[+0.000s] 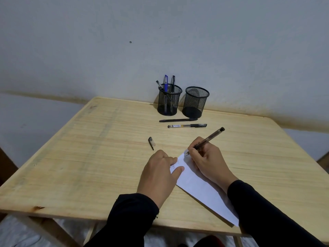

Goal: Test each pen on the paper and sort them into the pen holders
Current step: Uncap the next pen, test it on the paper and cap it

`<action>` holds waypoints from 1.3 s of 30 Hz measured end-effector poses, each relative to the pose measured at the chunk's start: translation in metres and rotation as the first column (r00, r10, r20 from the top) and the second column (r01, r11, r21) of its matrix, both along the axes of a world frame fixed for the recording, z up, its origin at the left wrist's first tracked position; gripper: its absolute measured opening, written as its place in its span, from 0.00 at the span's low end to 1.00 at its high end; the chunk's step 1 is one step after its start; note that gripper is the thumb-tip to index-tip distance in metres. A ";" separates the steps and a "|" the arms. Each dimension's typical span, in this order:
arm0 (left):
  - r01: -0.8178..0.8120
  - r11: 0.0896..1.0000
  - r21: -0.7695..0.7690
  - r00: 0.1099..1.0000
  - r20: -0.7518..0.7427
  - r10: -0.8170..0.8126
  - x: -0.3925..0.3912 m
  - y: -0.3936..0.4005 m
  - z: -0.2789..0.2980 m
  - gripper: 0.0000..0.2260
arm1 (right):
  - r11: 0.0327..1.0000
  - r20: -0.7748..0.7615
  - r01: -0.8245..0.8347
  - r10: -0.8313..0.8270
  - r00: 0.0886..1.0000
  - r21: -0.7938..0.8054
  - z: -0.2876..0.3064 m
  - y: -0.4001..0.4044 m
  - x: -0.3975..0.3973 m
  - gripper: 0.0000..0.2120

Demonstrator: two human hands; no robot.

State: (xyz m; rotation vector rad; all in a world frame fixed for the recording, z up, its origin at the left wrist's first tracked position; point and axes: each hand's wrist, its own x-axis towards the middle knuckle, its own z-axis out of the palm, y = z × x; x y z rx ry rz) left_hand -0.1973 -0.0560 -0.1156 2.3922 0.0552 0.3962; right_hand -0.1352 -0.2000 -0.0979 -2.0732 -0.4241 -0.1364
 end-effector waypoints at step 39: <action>-0.065 0.086 -0.994 0.991 -0.074 -0.108 0.069 0.001 0.102 0.06 | 0.935 0.226 0.042 -0.128 0.966 0.351 0.074 0.021 -0.010 0.05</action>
